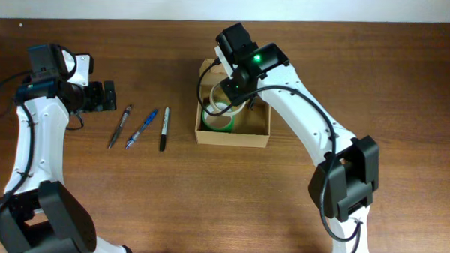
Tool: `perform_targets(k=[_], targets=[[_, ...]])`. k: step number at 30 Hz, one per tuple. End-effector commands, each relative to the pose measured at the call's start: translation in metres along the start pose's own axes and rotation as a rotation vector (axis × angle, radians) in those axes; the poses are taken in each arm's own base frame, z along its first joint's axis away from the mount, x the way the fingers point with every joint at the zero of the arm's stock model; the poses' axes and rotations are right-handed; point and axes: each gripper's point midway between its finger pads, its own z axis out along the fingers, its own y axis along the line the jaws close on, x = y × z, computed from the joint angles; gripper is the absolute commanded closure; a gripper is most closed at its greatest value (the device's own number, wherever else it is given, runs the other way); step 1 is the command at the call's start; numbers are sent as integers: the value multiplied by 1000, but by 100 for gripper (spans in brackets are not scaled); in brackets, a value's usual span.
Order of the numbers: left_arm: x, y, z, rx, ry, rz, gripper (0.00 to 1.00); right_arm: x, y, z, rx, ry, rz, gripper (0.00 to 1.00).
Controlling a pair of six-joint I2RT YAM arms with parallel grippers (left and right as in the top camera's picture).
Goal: Pack container
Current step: 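Grasp the white masking tape and lower it into the box, then release the white tape and grasp the yellow correction tape dispenser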
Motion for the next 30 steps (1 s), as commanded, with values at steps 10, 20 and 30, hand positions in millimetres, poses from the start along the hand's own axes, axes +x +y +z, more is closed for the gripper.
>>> perform_targets(k=[10, 20, 30], targets=[[-7, 2, -4, -6, -20, 16, 1, 15, 31, 48, -49, 97, -29, 96], [-7, 2, -4, -6, -20, 16, 1, 7, 17, 27, 12, 83, -31, 61], [-7, 2, -4, -6, -20, 16, 1, -6, -71, -146, 188, -194, 109, 50]])
